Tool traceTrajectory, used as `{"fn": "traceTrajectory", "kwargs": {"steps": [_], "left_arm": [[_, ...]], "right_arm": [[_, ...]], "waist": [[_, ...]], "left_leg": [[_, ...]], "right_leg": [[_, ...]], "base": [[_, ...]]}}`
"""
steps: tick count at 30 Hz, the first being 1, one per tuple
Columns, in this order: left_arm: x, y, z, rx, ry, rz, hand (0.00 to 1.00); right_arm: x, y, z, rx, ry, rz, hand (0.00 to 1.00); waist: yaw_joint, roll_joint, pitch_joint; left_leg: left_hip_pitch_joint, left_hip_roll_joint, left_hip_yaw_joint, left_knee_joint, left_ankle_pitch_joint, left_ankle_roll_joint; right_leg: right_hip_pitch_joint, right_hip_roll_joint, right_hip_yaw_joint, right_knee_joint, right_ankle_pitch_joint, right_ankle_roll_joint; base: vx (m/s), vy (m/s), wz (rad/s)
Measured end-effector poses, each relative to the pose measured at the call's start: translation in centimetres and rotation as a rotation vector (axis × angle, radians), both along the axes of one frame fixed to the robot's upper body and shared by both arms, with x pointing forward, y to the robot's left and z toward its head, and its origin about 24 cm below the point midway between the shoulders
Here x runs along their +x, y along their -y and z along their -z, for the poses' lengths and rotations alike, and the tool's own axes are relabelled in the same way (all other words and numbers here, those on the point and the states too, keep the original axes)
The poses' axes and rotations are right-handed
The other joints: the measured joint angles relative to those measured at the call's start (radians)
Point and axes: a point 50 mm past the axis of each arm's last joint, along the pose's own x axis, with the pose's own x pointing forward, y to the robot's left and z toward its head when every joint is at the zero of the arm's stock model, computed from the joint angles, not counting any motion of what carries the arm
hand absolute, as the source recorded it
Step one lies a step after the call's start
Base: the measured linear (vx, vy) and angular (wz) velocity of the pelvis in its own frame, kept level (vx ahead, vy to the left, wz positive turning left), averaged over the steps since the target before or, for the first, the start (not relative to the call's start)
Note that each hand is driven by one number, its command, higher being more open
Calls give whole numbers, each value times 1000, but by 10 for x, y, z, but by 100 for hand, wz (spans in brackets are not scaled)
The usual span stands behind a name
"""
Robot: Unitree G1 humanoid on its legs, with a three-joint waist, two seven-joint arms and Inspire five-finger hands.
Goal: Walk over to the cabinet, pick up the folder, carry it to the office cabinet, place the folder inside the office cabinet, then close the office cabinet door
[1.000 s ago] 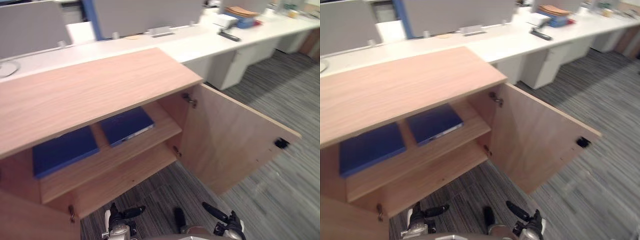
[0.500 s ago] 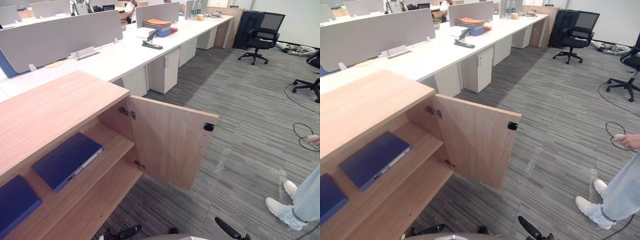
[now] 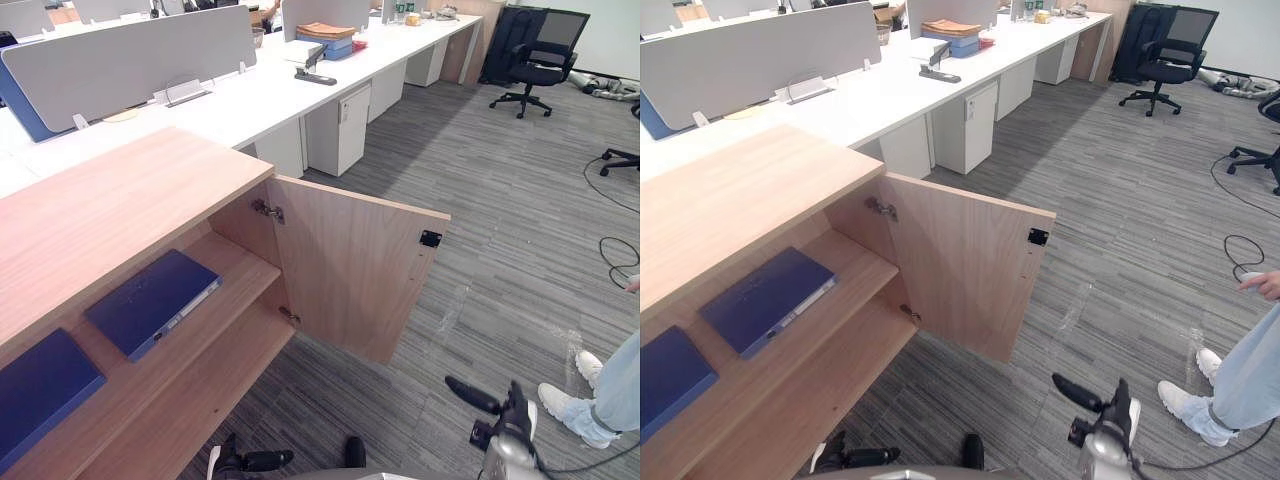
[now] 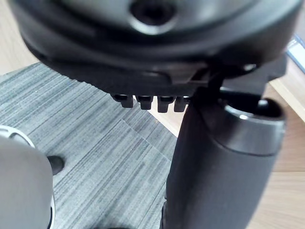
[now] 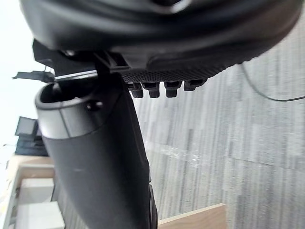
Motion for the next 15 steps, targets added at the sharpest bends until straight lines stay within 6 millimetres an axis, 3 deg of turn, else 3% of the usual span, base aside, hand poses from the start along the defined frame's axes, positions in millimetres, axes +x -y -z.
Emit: {"fn": "traceTrajectory", "kwargs": {"steps": [2, 8, 10, 15], "left_arm": [[0, -4, 0, 11, -4, 1, 100], [-6, -10, 0, 20, -20, -15, 100], [-6, -9, 0, 17, -20, -16, 100], [0, -3, 0, -2, -5, 20, 100]], "right_arm": [[16, 7, -11, -23, 47, -20, 100], [85, 41, -71, -153, 226, -75, 100], [109, 46, -92, -163, 273, -97, 100], [146, 48, -122, -148, 319, -140, 100]], "waist": [[1, 3, 4], [3, 40, 48], [7, 49, 71], [17, 75, 102]], "left_leg": [[-1, -3, -5, 0, 2, -1], [-8, -16, -57, 0, 5, 4], [-11, -24, -65, 0, 7, 7], [-21, -32, -93, 0, 9, 11]], "right_leg": [[0, -1, -1, 0, 0, 0], [4, -18, -18, 0, 3, -6], [4, -26, -24, 0, 3, -6], [2, -42, -39, 0, 2, -6]], "base": [[36, 36, 7], [24, 34, 10], [-8, 46, 12], [-30, 23, 12]]}}
